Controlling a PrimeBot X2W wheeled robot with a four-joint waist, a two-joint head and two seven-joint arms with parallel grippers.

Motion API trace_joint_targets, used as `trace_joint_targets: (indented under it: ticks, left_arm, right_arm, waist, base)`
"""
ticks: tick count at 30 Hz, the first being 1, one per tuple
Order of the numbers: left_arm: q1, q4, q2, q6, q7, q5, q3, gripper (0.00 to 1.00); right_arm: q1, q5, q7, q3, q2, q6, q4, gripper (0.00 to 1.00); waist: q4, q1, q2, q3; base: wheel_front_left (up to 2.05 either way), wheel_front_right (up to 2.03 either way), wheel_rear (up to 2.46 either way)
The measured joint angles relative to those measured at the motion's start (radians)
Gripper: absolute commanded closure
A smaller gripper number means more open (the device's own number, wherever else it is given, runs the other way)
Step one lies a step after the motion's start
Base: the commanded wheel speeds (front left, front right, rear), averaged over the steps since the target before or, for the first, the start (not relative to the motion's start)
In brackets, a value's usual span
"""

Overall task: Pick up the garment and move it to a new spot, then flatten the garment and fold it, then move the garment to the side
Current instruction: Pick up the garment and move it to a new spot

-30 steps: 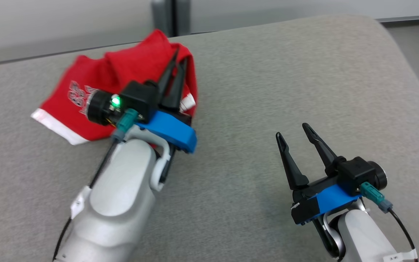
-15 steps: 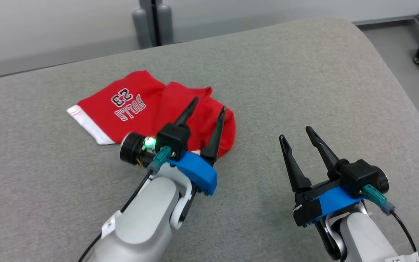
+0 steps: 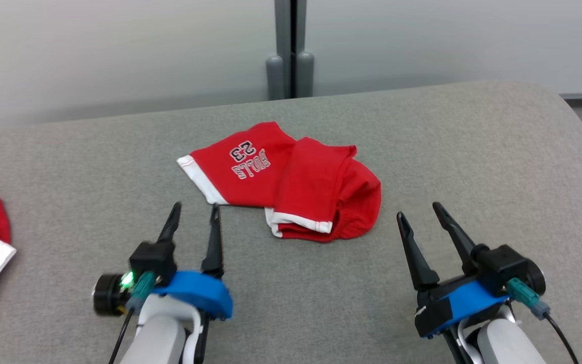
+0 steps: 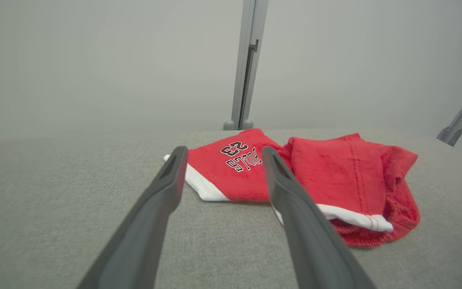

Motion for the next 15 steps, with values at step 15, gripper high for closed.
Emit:
trace_joint_targets:
  ticks: [15]
  left_arm:
    - [0.249, -0.151, -0.027, -0.032, 0.0, 0.089, 0.211, 0.0]
  right_arm:
    - [0.07, -0.008, 0.0, -0.006, 0.007, 0.0, 0.018, 0.0]
  waist:
    - [0.072, 0.0001, 0.0, -0.048]
  base:
    - [0.0, 0.0, 0.0]
